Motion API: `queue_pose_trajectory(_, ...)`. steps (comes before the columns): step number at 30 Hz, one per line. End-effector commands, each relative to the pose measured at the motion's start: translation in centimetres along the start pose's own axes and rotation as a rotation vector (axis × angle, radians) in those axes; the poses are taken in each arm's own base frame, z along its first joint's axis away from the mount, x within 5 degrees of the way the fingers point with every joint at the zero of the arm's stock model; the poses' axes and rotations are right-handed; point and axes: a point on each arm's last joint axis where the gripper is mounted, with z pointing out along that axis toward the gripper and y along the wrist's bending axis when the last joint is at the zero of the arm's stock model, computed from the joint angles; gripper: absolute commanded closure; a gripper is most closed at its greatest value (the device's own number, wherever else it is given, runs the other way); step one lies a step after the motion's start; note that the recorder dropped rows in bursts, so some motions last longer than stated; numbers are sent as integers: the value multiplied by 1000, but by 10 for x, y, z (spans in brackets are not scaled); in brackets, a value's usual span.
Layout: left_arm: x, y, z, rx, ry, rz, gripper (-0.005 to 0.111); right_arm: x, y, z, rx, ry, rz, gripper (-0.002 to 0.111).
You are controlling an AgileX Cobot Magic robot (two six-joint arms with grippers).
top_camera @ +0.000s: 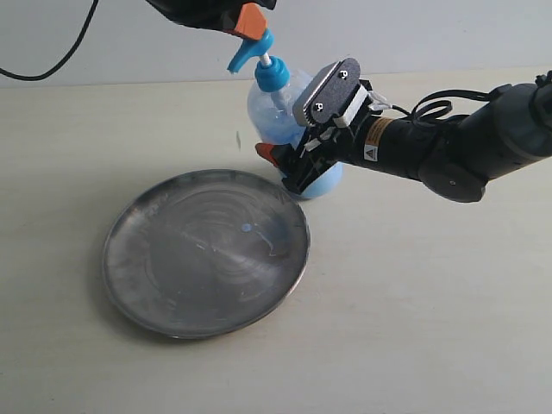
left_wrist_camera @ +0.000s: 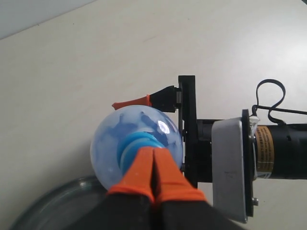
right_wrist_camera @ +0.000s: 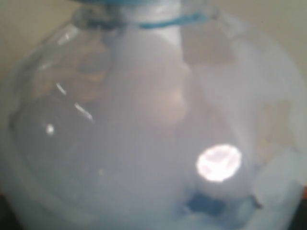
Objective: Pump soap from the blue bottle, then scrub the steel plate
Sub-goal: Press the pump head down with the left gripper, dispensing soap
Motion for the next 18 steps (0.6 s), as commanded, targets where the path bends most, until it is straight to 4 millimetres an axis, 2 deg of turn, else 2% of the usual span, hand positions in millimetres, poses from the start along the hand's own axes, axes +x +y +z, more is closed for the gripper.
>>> queue_pose_trajectory(1, 24, 3, 24, 25, 181, 2, 107, -19, 3, 0, -31, -121, -22, 108)
queue_pose_trajectory(18, 36, 8, 43, 36, 261, -14, 107, -19, 3, 0, -31, -121, -22, 108)
